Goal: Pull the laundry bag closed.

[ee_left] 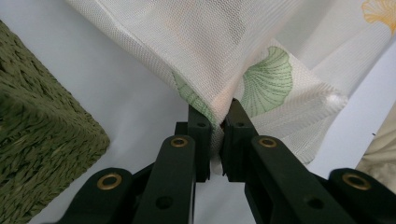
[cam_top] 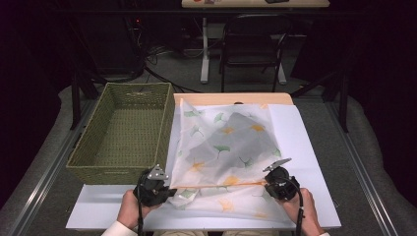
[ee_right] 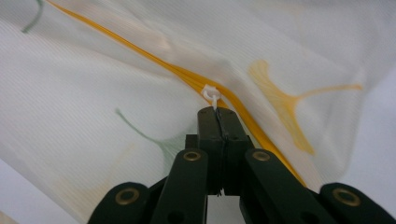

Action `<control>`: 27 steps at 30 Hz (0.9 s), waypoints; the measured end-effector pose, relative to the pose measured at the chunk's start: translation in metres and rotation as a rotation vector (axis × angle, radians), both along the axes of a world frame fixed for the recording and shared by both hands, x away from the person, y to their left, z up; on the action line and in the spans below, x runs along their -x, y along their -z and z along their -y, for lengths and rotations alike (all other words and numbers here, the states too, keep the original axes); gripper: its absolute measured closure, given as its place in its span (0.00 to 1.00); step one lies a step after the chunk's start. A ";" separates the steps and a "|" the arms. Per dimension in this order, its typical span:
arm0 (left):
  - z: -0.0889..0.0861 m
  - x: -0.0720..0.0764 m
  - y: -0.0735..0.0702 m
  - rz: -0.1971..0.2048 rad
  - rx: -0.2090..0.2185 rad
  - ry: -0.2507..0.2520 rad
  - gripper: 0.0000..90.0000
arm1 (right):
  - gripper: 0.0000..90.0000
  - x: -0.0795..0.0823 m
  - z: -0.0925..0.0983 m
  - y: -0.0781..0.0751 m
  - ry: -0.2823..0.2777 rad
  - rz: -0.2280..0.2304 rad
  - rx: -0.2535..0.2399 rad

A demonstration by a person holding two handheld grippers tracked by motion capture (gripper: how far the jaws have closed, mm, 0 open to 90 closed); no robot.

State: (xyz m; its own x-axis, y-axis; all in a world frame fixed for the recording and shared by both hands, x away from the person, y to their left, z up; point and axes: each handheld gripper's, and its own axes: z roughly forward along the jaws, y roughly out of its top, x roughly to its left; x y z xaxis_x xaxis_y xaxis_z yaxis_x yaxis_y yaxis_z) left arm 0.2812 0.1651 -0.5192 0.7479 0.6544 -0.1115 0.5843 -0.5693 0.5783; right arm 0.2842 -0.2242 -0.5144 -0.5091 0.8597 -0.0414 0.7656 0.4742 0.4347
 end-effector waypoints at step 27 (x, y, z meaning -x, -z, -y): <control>0.001 -0.001 0.003 -0.007 -0.025 0.010 0.94 | 1.00 0.016 0.055 -0.001 0.111 0.007 0.001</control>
